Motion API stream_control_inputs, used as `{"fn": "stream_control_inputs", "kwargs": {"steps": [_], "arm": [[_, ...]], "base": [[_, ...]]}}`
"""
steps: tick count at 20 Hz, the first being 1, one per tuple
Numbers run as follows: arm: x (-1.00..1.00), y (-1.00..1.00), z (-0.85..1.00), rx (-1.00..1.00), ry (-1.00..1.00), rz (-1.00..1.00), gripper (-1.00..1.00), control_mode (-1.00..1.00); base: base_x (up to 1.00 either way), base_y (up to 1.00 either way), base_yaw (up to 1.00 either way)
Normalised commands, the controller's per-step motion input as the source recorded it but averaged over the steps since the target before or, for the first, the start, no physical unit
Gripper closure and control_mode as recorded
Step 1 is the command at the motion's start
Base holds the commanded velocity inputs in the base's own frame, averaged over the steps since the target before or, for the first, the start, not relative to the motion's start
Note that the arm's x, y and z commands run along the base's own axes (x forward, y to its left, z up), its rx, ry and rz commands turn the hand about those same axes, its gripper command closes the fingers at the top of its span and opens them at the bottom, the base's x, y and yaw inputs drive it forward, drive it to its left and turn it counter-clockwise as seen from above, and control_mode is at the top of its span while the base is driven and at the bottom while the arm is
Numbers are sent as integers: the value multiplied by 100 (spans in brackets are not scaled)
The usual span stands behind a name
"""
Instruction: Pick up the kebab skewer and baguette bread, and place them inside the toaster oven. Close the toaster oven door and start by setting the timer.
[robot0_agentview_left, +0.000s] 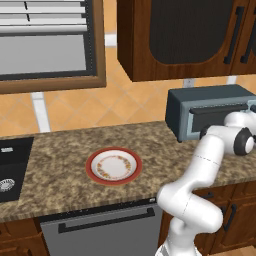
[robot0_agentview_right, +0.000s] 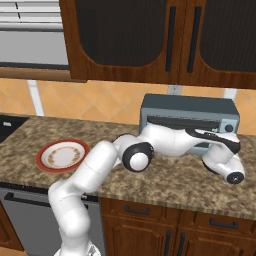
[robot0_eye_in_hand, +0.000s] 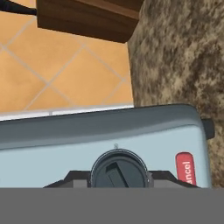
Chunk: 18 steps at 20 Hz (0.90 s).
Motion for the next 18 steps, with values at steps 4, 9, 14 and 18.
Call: {"fn": "stream_control_inputs", "kwargs": {"steps": [4,9,14,18], "arm": [[0,2,0,26,0,-7,100,-100],[0,0,0,27,0,-7,100,-100],[0,0,0,28,0,-8,100,-100],[2,3,0,31,0,-10,100,-100]], "base": [[0,0,0],[0,0,0],[0,0,0],[0,0,0]]}}
